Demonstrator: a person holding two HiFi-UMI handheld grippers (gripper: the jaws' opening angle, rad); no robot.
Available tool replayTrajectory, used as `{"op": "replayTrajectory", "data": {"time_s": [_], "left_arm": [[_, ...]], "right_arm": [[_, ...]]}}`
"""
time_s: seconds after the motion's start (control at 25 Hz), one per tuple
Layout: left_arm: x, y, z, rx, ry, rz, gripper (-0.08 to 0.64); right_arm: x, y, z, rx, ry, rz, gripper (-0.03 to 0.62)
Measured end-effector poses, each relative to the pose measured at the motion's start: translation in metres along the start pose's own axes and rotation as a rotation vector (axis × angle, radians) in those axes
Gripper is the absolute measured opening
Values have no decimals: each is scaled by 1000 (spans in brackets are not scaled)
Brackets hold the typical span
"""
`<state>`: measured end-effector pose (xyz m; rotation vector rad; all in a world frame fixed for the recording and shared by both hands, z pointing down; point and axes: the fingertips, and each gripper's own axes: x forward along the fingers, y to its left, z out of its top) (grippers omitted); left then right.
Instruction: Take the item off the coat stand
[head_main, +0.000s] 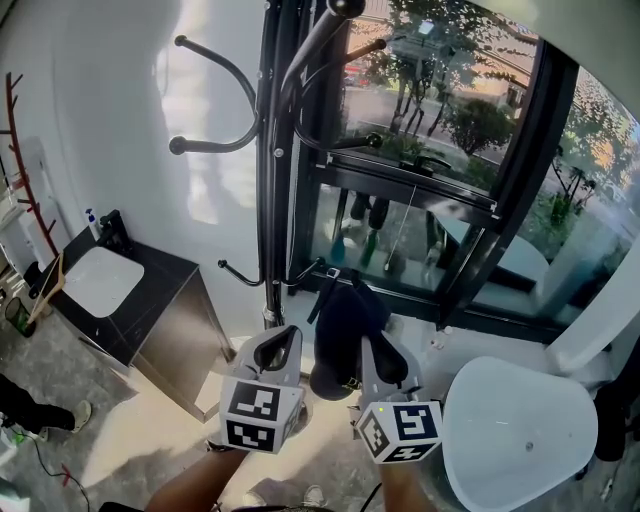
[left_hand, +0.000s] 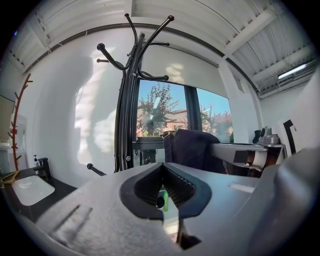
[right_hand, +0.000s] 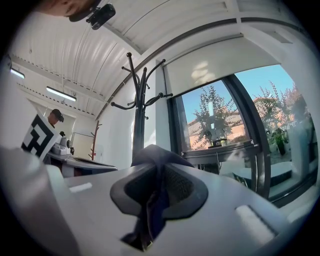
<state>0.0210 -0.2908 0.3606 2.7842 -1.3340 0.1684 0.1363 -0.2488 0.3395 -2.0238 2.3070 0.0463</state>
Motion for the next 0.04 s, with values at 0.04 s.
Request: {"op": "replayTrajectory", "data": {"time_s": [0.04], "left_arm": [[0,0,0,0,0,-1,2]], "right_arm": [[0,0,0,-1,0,0,44]]}}
